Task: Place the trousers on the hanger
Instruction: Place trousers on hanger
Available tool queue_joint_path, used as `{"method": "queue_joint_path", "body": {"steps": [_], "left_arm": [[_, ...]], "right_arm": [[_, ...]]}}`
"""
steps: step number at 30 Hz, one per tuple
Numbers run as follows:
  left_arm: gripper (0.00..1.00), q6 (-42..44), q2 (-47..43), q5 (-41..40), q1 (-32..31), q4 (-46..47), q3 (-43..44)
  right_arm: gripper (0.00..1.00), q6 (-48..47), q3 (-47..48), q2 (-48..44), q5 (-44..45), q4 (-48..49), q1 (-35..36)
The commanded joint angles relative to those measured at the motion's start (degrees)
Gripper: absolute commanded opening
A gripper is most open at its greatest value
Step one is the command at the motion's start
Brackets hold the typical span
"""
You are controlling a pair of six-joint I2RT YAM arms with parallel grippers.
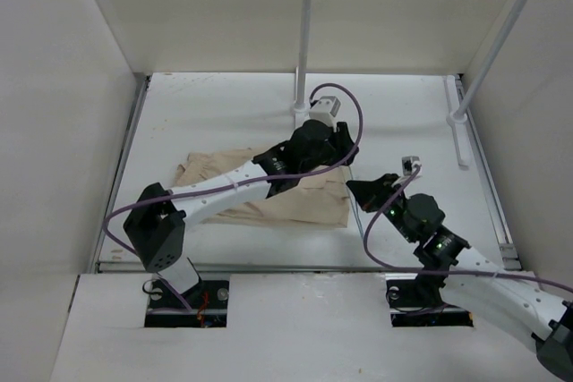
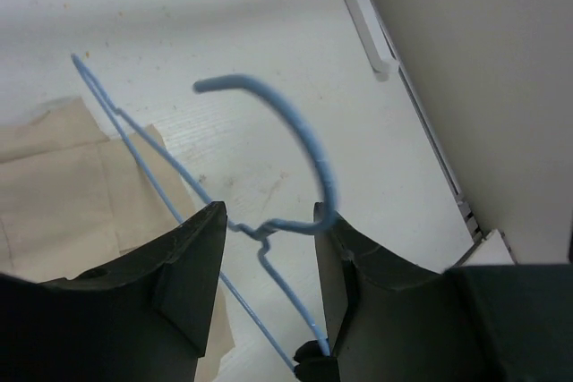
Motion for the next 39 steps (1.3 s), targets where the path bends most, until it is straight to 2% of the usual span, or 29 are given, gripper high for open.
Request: {"method": "queue_joint_path", "body": {"steps": [1, 11, 14, 17, 22, 32, 37, 39], "left_arm": [[0.40, 5.0, -0.3, -3.6, -1.2, 0.9, 4.6], [0.28, 7.7, 1.1, -4.8, -1.4, 0.1, 6.3], [0.08, 8.4, 1.2, -5.3, -1.7, -0.3, 6.8], [0.01, 9.0, 0.7, -5.7, -2.3, -1.6, 7.4], [0.00, 9.9, 0.4, -5.8, -3.0, -2.2, 7.8], [0.00, 12.2, 2.2, -10.5, -4.9, -6.6, 11.0], [0.00, 12.1, 2.8, -10.6, -4.7, -6.8, 11.1], [0.00, 12.1, 2.8, -10.6, -4.7, -6.8, 11.1]], "right_arm": [[0.05, -0.4, 3.3, 1.6, -0.8, 0.2, -0.1], [0.05, -0.4, 3.7, 1.7, -1.1, 0.3, 0.0], [0.06, -0.3, 3.6, 2.5, -0.5, 0.2, 0.0], [0.10, -0.3, 3.5, 2.9, -0.1, 0.0, 0.0], [0.19, -0.9, 5.1, 4.0, 0.6, -2.5, -0.1], [0.56, -7.0, 10.9, 5.6, 7.6, -12.2, -0.3], [0.57, -9.5, 13.1, 6.6, 9.6, -13.8, -0.3], [0.53, -10.0, 14.0, 7.9, 10.5, -14.0, -0.3]]}}
